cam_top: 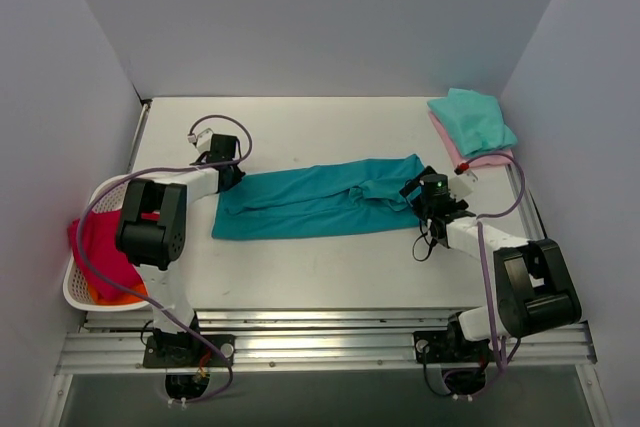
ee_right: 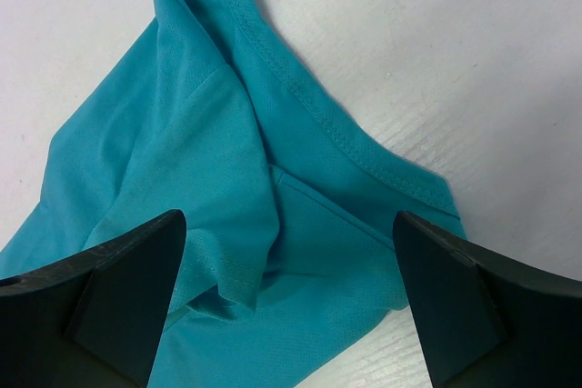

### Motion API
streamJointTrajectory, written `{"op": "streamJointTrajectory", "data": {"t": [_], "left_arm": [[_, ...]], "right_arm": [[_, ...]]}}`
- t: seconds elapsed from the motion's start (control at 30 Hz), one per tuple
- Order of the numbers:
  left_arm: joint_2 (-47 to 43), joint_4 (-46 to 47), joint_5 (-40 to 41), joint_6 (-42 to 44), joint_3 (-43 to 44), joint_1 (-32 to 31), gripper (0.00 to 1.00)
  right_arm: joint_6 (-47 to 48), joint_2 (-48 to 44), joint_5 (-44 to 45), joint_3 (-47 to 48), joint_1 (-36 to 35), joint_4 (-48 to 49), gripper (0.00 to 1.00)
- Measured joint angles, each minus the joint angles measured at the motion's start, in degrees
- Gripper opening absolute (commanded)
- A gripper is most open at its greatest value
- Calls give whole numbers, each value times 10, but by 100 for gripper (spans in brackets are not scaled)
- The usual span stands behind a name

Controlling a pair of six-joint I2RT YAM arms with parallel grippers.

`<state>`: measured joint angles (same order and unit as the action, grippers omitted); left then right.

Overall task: Fold and stack the t-shirts
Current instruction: Fold the other side of the tshirt into a rectangle

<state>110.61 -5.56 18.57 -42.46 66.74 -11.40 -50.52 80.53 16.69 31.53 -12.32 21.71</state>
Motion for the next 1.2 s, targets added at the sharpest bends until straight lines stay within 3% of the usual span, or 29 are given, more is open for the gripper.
{"op": "streamJointTrajectory", "data": {"t": [0.2,0.33,0.4,0.43,0.53,0.9,1.2], "left_arm": [[1,-8,-1,1,10,3,2],[19,-31,-2,2,65,22,3],[42,-42,-9,2,117,39,15],[51,-45,-14,2,138,47,28],[63,-49,-28,-5,166,70,48],[49,-45,-55,-15,111,74,49],[10,-29,-69,-14,89,75,47]], "right_arm": [[0,0,0,0,3,0,93],[0,0,0,0,6,0,93],[0,0,0,0,7,0,92],[0,-2,0,0,7,-1,93],[-3,-17,-4,-2,5,-6,93],[-23,-139,6,-13,-47,-76,95],[-57,-136,5,-79,-70,-80,92]]}}
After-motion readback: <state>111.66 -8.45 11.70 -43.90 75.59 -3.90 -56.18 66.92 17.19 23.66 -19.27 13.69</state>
